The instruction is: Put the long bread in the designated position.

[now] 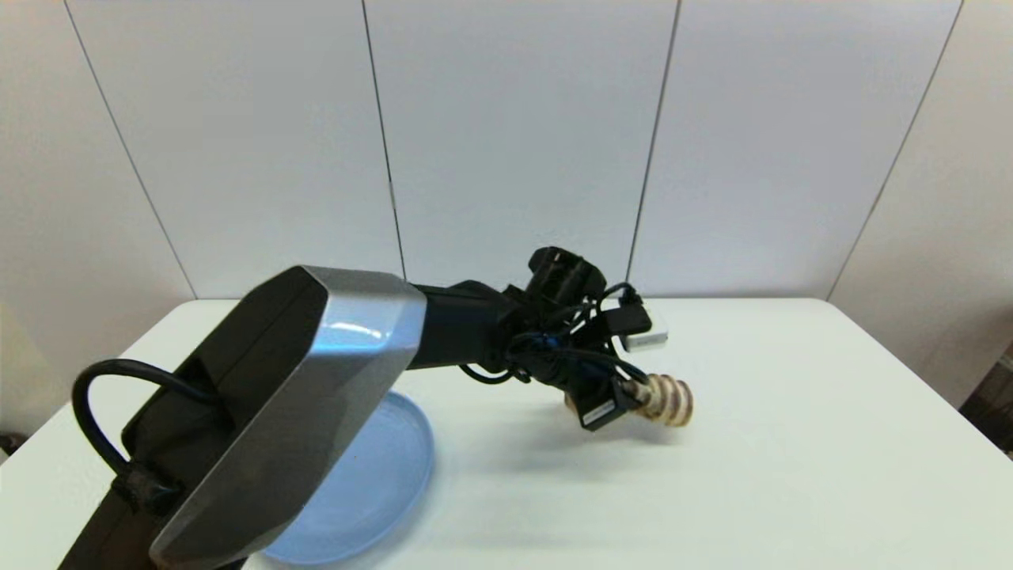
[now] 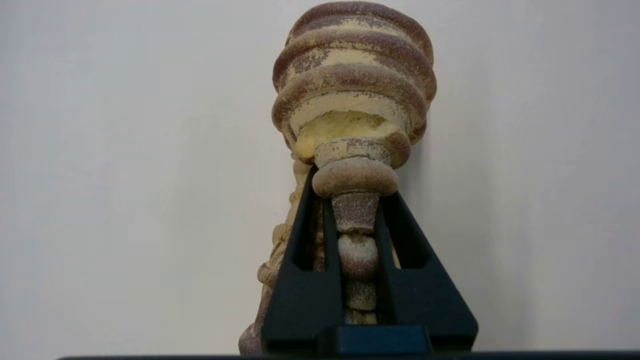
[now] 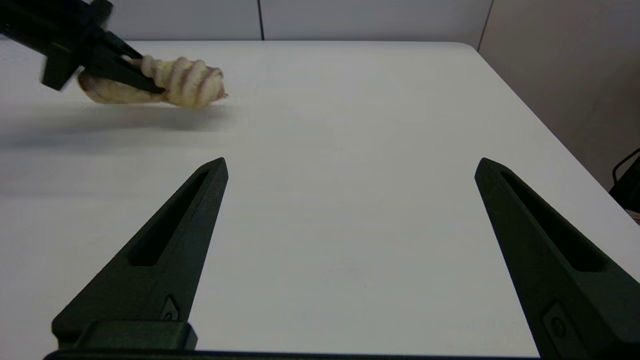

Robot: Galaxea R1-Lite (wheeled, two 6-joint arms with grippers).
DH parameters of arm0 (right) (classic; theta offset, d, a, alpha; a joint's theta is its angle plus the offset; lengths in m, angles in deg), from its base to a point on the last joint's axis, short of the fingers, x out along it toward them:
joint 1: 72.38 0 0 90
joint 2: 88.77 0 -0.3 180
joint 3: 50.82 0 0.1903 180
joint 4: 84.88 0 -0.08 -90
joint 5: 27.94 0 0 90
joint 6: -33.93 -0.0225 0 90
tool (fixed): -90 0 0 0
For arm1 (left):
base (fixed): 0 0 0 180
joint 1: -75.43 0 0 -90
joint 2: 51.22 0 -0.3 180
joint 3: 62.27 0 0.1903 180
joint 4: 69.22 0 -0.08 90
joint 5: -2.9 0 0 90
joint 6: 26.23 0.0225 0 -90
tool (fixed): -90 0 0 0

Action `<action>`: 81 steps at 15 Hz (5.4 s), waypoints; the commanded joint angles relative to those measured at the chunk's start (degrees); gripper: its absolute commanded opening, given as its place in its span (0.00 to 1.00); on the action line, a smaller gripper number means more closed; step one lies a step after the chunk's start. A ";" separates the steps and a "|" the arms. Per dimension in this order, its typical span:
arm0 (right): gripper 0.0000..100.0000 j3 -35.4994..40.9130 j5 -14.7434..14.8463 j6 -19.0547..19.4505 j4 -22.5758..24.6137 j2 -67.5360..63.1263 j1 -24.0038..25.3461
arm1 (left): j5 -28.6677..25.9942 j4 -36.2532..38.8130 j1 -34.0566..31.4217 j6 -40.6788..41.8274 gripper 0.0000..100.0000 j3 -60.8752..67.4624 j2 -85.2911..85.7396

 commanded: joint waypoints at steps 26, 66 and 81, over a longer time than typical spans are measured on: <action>1.00 0.00 -0.02 0.02 0.01 -0.05 0.00 | -17.43 -33.95 -42.82 52.24 0.00 2.30 6.57; 1.00 0.00 -0.02 -0.16 0.01 -0.05 0.00 | -19.01 -35.27 -42.90 49.07 1.00 4.59 11.05; 1.00 0.00 -0.02 0.02 0.01 -0.05 0.00 | -0.02 -26.31 -54.68 -3.57 1.00 48.45 78.37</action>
